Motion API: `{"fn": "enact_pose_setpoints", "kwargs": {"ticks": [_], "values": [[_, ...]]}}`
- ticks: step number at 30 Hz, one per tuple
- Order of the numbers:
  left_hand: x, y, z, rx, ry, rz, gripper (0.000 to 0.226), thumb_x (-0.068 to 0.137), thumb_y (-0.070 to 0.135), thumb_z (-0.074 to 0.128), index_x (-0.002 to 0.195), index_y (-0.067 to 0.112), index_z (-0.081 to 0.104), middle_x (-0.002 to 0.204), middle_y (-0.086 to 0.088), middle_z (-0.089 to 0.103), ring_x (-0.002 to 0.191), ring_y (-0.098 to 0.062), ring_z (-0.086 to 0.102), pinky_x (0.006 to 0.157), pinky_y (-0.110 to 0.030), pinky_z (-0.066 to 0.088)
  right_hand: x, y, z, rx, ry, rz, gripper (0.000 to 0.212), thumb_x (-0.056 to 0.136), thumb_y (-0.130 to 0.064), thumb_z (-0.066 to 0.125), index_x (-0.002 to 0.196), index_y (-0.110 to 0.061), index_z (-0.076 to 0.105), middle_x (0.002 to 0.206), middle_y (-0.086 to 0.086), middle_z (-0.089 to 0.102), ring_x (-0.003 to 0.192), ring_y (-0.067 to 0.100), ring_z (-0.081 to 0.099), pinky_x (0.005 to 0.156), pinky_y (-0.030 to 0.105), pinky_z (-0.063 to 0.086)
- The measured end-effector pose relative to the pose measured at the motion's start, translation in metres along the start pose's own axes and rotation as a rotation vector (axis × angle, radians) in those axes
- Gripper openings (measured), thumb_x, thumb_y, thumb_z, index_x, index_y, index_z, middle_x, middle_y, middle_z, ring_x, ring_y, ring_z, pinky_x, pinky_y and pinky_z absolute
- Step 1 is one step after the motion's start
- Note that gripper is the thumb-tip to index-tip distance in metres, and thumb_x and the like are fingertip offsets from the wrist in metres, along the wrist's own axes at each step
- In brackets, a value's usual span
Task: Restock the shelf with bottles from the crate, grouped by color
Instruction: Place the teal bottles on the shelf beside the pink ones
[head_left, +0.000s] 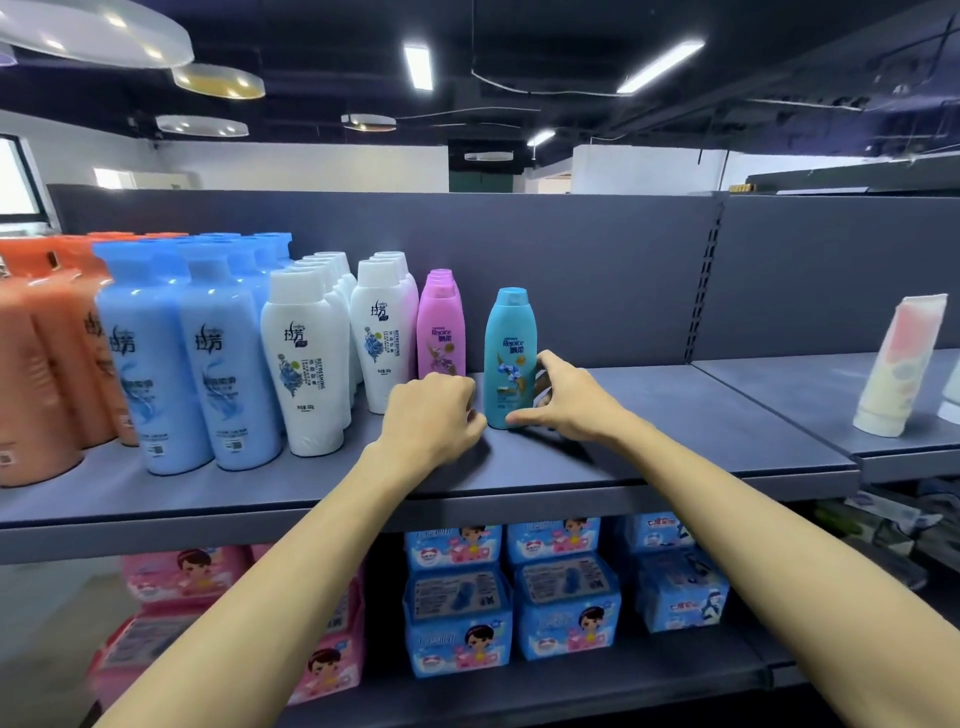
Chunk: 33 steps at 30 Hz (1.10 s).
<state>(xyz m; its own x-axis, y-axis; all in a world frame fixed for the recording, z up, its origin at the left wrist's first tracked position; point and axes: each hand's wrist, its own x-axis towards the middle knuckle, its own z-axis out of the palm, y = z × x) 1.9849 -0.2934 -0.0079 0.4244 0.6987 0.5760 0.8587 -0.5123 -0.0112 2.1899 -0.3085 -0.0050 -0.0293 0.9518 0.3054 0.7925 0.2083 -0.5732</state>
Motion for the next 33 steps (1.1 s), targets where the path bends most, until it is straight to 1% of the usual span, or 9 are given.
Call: {"fn": "enact_pose_setpoints", "kwargs": {"ticks": [4, 8, 11, 15, 17, 21, 25, 29, 33], "values": [[0.01, 0.001, 0.014, 0.017, 0.088, -0.044, 0.016, 0.086, 0.033, 0.05, 0.082, 0.018, 0.048, 0.087, -0.001, 0.062, 0.085, -0.028, 0.059, 0.064, -0.033, 0.04, 0.023, 0.006, 0.007, 0.037, 0.023, 0.027, 0.06, 0.071, -0.037, 0.087, 0.116, -0.022, 0.051, 0.104, -0.007, 0.064, 0.084, 0.01, 0.065, 0.071, 0.027, 0.053], [0.023, 0.002, 0.027, 0.049, 0.145, -0.067, 0.018, 0.087, 0.034, 0.05, 0.08, 0.018, 0.045, 0.085, -0.001, 0.061, 0.084, -0.028, 0.059, 0.059, -0.032, 0.035, 0.046, 0.01, 0.014, 0.059, 0.034, 0.043, 0.057, 0.071, -0.034, 0.087, 0.113, -0.02, 0.05, 0.097, -0.01, 0.062, 0.08, 0.008, 0.061, 0.067, 0.023, 0.047], [0.031, 0.002, 0.033, 0.065, 0.216, -0.085, 0.019, 0.085, 0.035, 0.054, 0.08, 0.018, 0.048, 0.08, -0.002, 0.06, 0.08, -0.028, 0.057, 0.053, -0.031, 0.032, 0.062, 0.014, 0.019, 0.064, 0.049, 0.05, 0.059, 0.071, -0.032, 0.087, 0.113, -0.017, 0.049, 0.098, -0.007, 0.062, 0.081, 0.01, 0.062, 0.063, 0.021, 0.045], [0.038, 0.001, 0.038, 0.073, 0.321, -0.078, 0.021, 0.076, 0.032, 0.063, 0.07, 0.018, 0.048, 0.067, 0.0, 0.057, 0.067, -0.027, 0.055, 0.047, -0.027, 0.026, 0.085, 0.02, 0.025, 0.054, 0.064, 0.058, 0.062, 0.071, -0.03, 0.087, 0.117, -0.015, 0.048, 0.107, -0.002, 0.064, 0.095, 0.017, 0.063, 0.076, 0.027, 0.05], [0.038, -0.001, 0.041, 0.081, 0.354, -0.059, 0.025, 0.073, 0.031, 0.066, 0.067, 0.019, 0.044, 0.064, 0.0, 0.056, 0.065, -0.026, 0.054, 0.046, -0.025, 0.024, 0.095, 0.022, 0.027, 0.056, 0.066, 0.066, 0.064, 0.068, -0.032, 0.088, 0.116, -0.016, 0.048, 0.106, -0.002, 0.065, 0.094, 0.017, 0.064, 0.079, 0.034, 0.056], [0.038, -0.003, 0.043, 0.092, 0.389, -0.022, 0.03, 0.073, 0.03, 0.063, 0.069, 0.022, 0.035, 0.065, 0.001, 0.055, 0.066, -0.025, 0.053, 0.046, -0.025, 0.024, 0.112, 0.025, 0.031, 0.078, 0.09, 0.094, 0.069, 0.06, -0.034, 0.09, 0.113, -0.02, 0.048, 0.101, -0.004, 0.066, 0.089, 0.014, 0.067, 0.079, 0.04, 0.06], [0.038, -0.003, 0.043, 0.095, 0.407, -0.016, 0.029, 0.072, 0.03, 0.062, 0.07, 0.022, 0.034, 0.065, 0.001, 0.054, 0.065, -0.025, 0.052, 0.045, -0.025, 0.024, 0.124, 0.026, 0.035, 0.082, 0.117, 0.121, 0.072, 0.054, -0.036, 0.09, 0.109, -0.02, 0.047, 0.101, 0.0, 0.068, 0.088, 0.019, 0.068, 0.079, 0.044, 0.059], [0.038, -0.003, 0.044, 0.094, 0.404, -0.029, 0.028, 0.072, 0.03, 0.061, 0.07, 0.022, 0.035, 0.066, 0.002, 0.055, 0.066, -0.025, 0.053, 0.047, -0.025, 0.024, 0.13, 0.026, 0.038, 0.051, 0.16, 0.153, 0.071, 0.056, -0.034, 0.091, 0.103, -0.016, 0.04, 0.101, 0.005, 0.066, 0.091, 0.028, 0.065, 0.081, 0.046, 0.056], [0.038, -0.001, 0.042, 0.041, 0.358, -0.041, 0.021, 0.075, 0.031, 0.056, 0.071, 0.021, 0.038, 0.07, 0.001, 0.056, 0.07, -0.025, 0.053, 0.048, -0.027, 0.03, 0.13, 0.023, 0.04, 0.048, 0.2, 0.188, 0.071, 0.061, -0.033, 0.09, 0.103, -0.012, 0.037, 0.102, 0.01, 0.063, 0.093, 0.033, 0.062, 0.073, 0.043, 0.052]]}}
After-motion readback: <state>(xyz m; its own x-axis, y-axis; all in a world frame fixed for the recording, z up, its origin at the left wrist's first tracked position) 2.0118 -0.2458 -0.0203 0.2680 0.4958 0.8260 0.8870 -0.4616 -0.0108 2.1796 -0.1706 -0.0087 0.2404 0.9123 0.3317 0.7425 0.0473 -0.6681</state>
